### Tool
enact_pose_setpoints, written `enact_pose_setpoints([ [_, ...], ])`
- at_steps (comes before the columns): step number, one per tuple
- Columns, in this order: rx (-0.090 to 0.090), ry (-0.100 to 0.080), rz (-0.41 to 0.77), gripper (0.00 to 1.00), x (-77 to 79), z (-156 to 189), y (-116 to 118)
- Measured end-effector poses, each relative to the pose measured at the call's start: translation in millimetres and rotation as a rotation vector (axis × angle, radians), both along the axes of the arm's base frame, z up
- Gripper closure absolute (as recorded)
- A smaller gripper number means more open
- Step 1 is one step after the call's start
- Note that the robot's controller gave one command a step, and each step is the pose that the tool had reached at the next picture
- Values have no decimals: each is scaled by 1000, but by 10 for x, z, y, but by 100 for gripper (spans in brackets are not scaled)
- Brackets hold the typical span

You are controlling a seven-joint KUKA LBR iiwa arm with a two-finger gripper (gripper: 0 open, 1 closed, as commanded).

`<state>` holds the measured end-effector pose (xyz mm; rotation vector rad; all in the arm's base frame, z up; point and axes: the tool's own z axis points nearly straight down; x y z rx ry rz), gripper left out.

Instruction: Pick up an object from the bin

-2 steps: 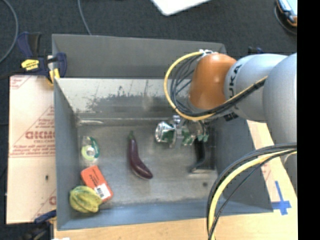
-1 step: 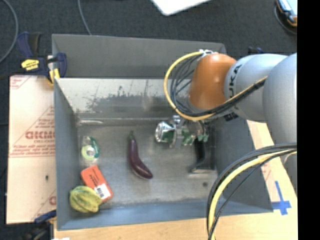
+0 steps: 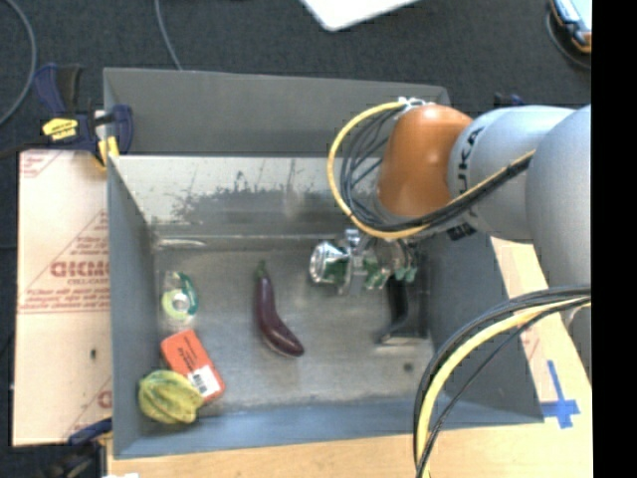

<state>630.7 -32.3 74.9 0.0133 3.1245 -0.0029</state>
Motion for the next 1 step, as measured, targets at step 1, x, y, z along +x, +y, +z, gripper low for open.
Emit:
enact_pose_setpoints([
  [1, 0, -3, 0, 100, 9, 93, -4],
])
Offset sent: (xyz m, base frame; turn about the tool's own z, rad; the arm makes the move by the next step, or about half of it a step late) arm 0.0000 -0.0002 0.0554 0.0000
